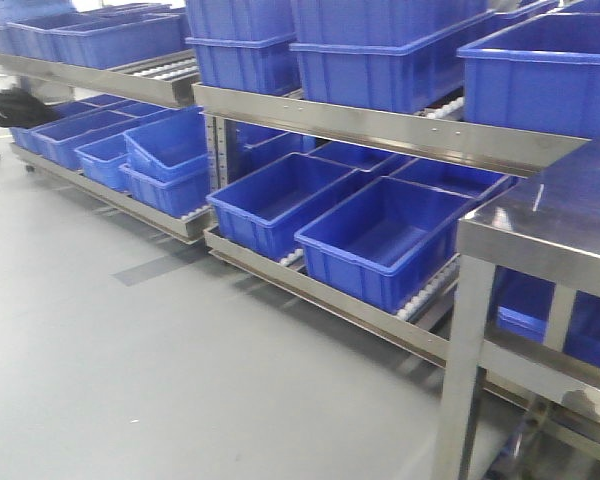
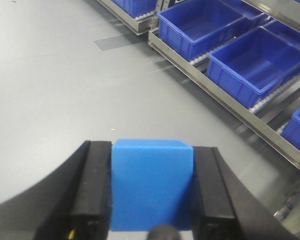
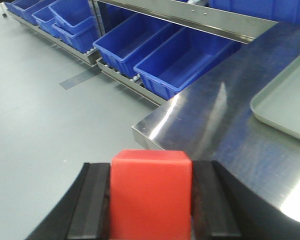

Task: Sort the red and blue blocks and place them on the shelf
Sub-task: 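Drive the base away from the tray table holding both cubes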

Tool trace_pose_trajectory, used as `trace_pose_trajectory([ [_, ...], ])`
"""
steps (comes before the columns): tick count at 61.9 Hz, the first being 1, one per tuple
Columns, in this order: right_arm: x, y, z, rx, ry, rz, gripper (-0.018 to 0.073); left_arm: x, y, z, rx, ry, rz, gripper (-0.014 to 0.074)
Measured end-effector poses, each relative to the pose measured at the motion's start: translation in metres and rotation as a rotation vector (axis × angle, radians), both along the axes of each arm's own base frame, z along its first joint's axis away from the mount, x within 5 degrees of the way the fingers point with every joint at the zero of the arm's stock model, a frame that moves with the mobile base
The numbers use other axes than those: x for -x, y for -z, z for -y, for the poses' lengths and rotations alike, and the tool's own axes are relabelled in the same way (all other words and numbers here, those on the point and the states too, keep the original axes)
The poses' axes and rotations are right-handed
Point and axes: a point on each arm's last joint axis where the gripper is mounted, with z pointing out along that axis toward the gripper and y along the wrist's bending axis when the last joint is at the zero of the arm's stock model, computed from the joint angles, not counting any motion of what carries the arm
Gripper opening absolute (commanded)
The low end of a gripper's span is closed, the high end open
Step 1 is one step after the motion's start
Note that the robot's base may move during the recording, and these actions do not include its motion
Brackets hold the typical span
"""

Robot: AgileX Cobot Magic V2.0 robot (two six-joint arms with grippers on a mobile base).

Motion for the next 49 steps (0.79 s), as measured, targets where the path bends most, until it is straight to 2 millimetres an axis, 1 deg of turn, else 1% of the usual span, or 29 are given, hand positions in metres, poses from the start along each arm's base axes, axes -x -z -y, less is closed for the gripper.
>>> trace_pose_trajectory([
  [49, 0.0, 0.0, 0.0, 0.0, 0.0, 0.0, 0.0052, 0.0, 0.0, 0.0, 0.0, 0.0, 0.0, 0.0125],
])
